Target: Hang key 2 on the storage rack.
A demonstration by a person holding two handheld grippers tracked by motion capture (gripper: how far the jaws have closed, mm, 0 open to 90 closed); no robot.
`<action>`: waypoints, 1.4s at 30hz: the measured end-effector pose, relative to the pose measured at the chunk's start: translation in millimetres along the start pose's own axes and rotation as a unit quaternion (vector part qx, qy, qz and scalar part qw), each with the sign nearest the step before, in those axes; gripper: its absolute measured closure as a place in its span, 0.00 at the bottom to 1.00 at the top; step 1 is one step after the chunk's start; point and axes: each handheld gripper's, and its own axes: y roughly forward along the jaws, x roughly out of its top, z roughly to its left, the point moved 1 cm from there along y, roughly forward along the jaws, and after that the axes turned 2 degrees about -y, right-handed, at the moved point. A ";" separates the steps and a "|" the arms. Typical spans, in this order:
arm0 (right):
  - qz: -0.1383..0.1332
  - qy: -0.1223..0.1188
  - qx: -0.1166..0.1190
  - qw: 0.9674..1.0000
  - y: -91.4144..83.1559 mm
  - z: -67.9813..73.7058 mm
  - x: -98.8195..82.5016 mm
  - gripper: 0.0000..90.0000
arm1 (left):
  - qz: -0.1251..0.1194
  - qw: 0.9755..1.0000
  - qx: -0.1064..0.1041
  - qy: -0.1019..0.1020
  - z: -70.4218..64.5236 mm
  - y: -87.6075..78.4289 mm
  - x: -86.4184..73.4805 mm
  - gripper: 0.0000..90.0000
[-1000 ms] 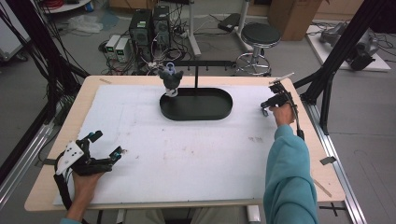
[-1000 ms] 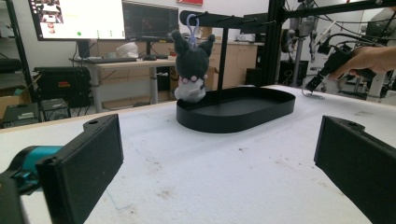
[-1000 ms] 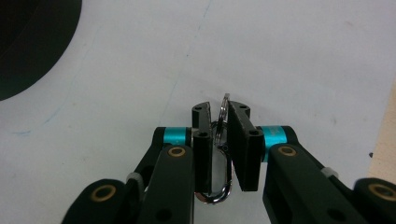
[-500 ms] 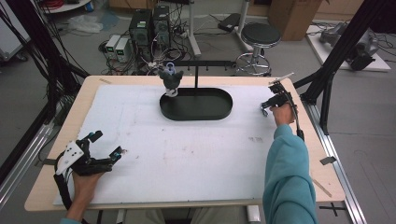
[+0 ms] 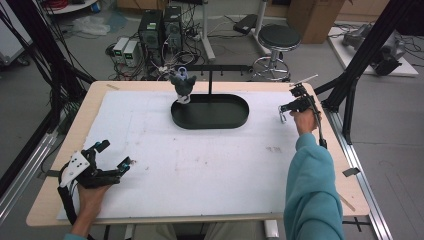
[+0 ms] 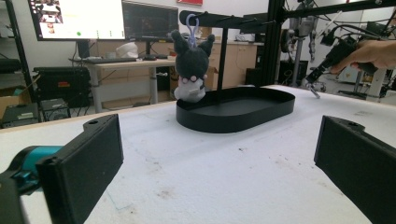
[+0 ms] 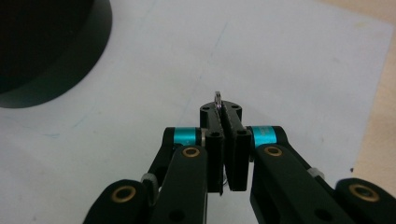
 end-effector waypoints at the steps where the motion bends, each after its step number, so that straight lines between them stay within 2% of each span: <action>1: -0.010 0.000 0.008 1.000 -2.6 1.0 0.9 0.99 | 0.000 1.000 0.000 0.000 0.1 0.0 0.0 0.02; 3: -0.025 -0.007 0.013 1.000 -8.5 3.4 3.3 0.99 | 0.000 1.000 0.000 0.000 -0.1 0.0 0.0 0.02; 6: -0.057 -0.012 0.033 0.998 -16.3 7.7 6.8 0.99 | 0.000 1.000 0.000 0.000 -0.1 0.0 0.0 0.02; 8: -0.083 -0.002 0.053 0.995 -21.1 10.4 9.0 0.99 | 0.000 1.000 0.000 0.000 -0.1 0.1 0.0 0.02; 9: -0.099 0.002 0.067 0.993 -23.4 11.4 9.7 0.99 | 0.000 1.000 0.000 0.000 -0.1 0.0 0.0 0.02; 12: -0.134 -0.008 0.092 0.987 -31.2 16.7 13.0 0.99 | 0.000 1.000 0.000 0.000 -0.1 0.1 0.0 0.02; 14: -0.150 -0.017 0.100 0.983 -36.6 19.5 14.6 0.99 | 0.000 1.000 0.000 0.000 -0.1 0.1 0.0 0.02; 16: -0.150 -0.027 0.103 0.983 -41.4 22.1 17.8 0.99 | 0.000 1.000 0.000 0.000 -0.1 0.1 0.0 0.02; 22: -0.172 -0.053 0.124 0.976 -56.7 35.0 34.4 0.99 | 0.001 1.000 -0.001 0.002 -0.4 0.1 0.0 0.02; 24: -0.183 -0.059 0.134 0.972 -60.4 40.8 40.7 0.99 | 0.001 1.000 -0.001 0.002 -0.5 0.2 0.0 0.02; 28: -0.184 -0.077 0.142 0.970 -62.7 49.2 48.1 0.99 | 0.001 1.000 -0.001 0.002 -0.5 0.2 0.0 0.02; 29: -0.187 -0.091 0.144 0.967 -63.5 57.3 53.6 0.99 | 0.001 1.000 -0.001 0.002 -0.5 0.2 0.0 0.02; 30: -0.187 -0.091 0.144 0.967 -63.5 57.3 53.6 0.99 | 0.001 1.000 -0.001 0.002 -0.5 0.2 0.0 0.02; 31: -0.190 -0.091 0.150 0.966 -63.6 60.4 55.9 0.99 | 0.001 1.000 -0.002 0.002 -0.4 0.2 0.0 0.02; 32: -0.190 -0.102 0.150 0.965 -64.0 65.3 61.1 0.99 | 0.001 1.000 -0.001 0.002 -0.5 0.1 0.0 0.02; 38: -0.185 -0.113 0.159 0.963 -65.3 74.2 73.8 0.99 | 0.001 1.000 -0.001 0.002 -0.6 0.3 0.0 0.02; 39: -0.190 -0.115 0.165 0.961 -66.3 78.0 79.5 0.99 | 0.001 1.000 -0.001 0.002 -0.8 0.4 -0.1 0.02; 42: -0.182 -0.123 0.168 0.961 -65.1 82.0 86.1 0.99 | 0.001 1.000 -0.001 0.002 -0.8 0.3 -0.1 0.02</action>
